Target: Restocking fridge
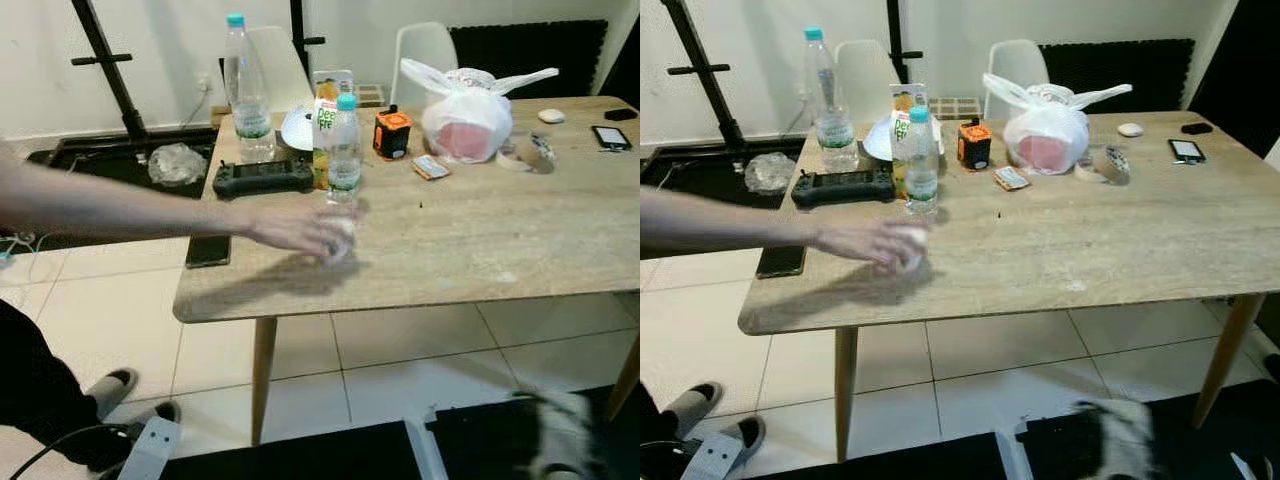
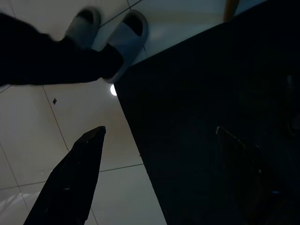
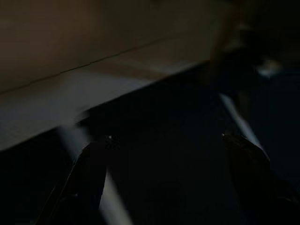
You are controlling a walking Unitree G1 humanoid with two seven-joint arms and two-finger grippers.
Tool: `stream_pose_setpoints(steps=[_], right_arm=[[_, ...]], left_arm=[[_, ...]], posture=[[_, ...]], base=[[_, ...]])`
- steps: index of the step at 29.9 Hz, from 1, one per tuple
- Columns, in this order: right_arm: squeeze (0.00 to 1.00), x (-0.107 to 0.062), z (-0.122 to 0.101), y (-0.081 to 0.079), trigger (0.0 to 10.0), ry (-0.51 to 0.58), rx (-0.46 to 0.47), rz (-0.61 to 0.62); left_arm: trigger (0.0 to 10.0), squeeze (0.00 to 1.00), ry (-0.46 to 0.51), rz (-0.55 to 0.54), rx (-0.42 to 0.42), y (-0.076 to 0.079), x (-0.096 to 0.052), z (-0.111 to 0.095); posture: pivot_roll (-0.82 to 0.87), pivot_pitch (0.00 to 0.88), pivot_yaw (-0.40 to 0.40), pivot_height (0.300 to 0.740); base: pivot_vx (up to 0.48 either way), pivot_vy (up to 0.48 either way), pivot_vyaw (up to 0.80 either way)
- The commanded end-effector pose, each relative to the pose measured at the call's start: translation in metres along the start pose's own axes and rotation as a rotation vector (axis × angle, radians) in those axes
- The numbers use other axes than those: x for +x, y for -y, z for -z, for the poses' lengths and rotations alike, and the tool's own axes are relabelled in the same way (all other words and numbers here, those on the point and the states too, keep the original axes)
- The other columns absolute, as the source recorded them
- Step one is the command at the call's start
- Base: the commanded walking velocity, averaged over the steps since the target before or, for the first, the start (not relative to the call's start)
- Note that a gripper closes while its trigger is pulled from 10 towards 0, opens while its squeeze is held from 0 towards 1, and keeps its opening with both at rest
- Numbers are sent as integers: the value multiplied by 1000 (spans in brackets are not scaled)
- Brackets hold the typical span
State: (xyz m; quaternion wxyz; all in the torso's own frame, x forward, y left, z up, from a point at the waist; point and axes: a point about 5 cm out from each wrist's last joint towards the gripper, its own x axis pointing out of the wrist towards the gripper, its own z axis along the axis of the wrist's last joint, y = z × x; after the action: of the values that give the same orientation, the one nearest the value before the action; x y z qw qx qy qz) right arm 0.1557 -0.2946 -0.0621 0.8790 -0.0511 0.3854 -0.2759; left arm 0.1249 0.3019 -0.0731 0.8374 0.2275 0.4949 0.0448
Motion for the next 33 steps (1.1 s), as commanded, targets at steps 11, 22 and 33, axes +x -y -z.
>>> stream_pose_setpoints(steps=[11,22,33], right_arm=[[0,6,-127,17,10000,531,77,121],[0,-75,-247,-101,10000,1099,-175,-519],[0,-135,-237,-224,10000,1124,-379,-880]], left_arm=[[10000,0,-23,-44,28,-23,-3,8],[10000,0,-31,-43,59,-28,-6,15],[10000,0,-2,-42,56,-28,-5,10]], posture=[[140,19,36,706],[161,42,52,706],[206,64,45,706]], base=[[0,0,0],[0,0,0],[0,0,0]])
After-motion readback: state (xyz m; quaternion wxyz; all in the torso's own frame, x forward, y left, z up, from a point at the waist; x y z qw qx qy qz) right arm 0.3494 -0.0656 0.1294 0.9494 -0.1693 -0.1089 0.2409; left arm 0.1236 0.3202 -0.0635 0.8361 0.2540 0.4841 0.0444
